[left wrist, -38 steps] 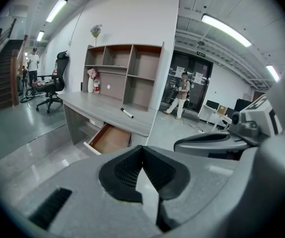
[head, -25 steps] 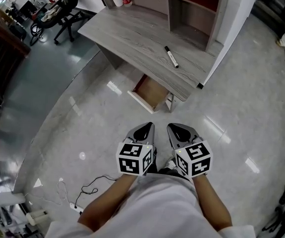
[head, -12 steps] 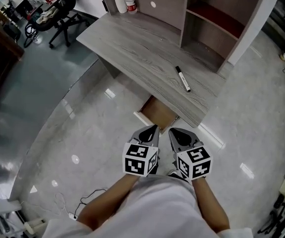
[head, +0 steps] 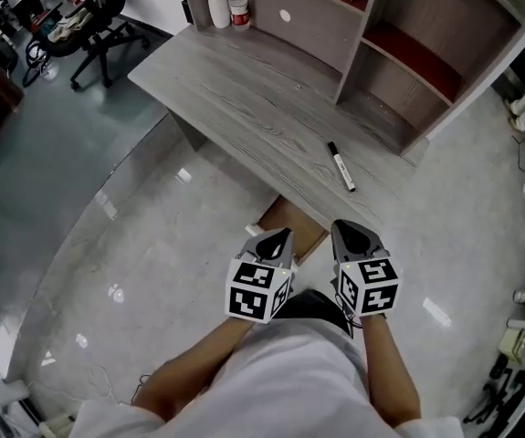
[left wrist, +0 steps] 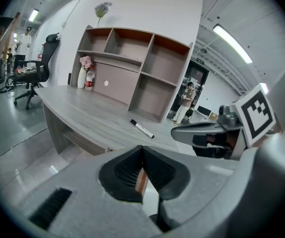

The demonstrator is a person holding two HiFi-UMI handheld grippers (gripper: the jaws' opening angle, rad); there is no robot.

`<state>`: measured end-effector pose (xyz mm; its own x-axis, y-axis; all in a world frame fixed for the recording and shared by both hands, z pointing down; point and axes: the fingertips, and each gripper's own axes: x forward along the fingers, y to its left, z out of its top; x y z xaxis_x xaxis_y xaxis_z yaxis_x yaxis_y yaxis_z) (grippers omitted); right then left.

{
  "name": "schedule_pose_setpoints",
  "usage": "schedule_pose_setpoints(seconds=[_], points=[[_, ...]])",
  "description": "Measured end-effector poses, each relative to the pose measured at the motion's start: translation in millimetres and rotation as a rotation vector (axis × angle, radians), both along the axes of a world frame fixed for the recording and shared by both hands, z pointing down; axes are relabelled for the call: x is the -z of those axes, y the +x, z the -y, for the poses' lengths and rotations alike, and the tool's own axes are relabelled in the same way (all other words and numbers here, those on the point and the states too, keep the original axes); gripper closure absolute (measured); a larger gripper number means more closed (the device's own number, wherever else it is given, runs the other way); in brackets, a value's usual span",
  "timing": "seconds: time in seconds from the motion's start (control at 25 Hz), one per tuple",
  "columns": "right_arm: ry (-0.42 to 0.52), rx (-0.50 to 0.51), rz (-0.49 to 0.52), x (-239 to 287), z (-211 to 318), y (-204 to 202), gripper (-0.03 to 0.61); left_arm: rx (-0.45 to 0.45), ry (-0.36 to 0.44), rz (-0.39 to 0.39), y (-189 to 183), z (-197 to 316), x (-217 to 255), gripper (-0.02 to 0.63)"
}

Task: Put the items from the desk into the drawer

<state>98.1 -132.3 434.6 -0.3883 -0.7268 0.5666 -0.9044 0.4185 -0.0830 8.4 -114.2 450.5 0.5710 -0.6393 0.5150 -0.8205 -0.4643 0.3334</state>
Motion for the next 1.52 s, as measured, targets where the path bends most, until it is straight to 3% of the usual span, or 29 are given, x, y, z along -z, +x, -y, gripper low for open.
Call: schedule_pose_setpoints(seconds=[0.24, 0.72, 0.8, 0.88, 1.2, 1.52], points=[[0.005, -0.019, -0.058, -11.4, 51.3, 25.7, 0.575, 0.006, -0.017, 0.015, 7.2, 30.9, -8.7, 0.612], [-0.083, 0.030, -0.098, -59.3, 122.1, 56.3, 0.574, 0.064, -0.067, 0.094, 31.1, 95.3, -22.9, 0.612], [-0.102, 0.040, -0.098, -66.8, 130.1, 58.6, 0.557, 0.068, -0.074, 0.108, 34.4, 102.5, -24.7, 0.612], [-0.126, 0.054, -0.093, -76.7, 136.4, 59.9, 0.493, 0.077, -0.081, 0.121, 37.1, 108.0, -28.7, 0.612], [-0.178, 0.093, -0.095, -103.9, 154.2, 59.5, 0.489, 0.131, -0.105, 0.166, 36.8, 115.9, -37.4, 0.612], [-0.217, 0.065, -0.097, -118.2, 160.7, 62.2, 0.500, 0.132, -0.112, 0.195, 29.9, 112.0, -37.4, 0.612]])
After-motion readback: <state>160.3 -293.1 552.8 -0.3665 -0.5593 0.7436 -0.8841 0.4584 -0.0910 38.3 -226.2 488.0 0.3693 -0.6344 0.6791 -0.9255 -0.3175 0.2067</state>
